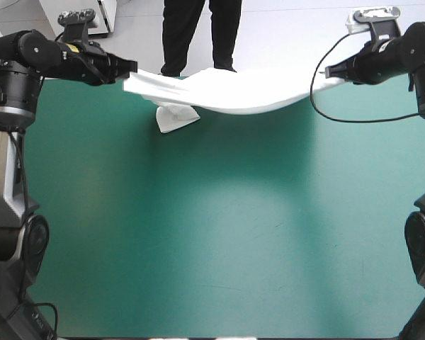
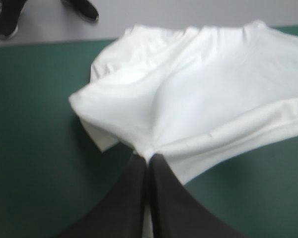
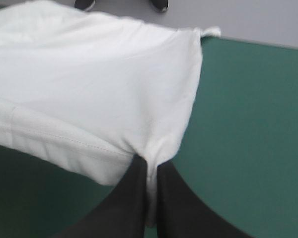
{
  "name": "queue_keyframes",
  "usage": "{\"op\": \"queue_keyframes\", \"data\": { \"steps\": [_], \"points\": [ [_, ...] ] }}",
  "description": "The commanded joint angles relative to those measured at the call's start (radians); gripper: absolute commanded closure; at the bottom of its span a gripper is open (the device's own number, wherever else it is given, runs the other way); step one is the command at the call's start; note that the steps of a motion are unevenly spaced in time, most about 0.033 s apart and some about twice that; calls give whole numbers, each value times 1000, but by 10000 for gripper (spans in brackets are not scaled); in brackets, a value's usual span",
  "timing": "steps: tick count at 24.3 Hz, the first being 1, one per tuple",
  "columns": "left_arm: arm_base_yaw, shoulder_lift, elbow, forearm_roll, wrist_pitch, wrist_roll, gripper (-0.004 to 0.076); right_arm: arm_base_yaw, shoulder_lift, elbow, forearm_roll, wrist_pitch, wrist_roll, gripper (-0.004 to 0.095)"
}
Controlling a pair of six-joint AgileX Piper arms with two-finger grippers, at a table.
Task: Fold the cloth
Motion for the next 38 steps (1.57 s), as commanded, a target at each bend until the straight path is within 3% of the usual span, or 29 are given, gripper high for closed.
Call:
{"op": "queue_keyframes", "data": {
  "steps": [1,4,10,18,26,29,33,38],
  "points": [
    [0,-223,271,-12,29,29,733,0,-185,210,34,-28,0,926],
    [0,-345,466,-18,20,53,733,2,-303,385,41,-28,4,926],
    [-8,-550,778,-70,22,94,733,2,-566,701,-50,-29,17,927],
    [-114,-764,1083,52,29,75,733,2,-851,1023,-82,-29,25,927],
    [-119,-1047,1438,77,29,29,733,69,-1163,1403,-135,-29,78,927],
    [-119,-1078,1568,67,29,22,733,69,-1207,1534,-131,-29,78,927],
    [-119,-1078,1614,74,29,27,733,69,-1247,1663,-113,-27,82,927],
    [-119,-1078,1673,70,29,33,733,69,-1272,1687,-120,-27,89,927]
  ]
}}
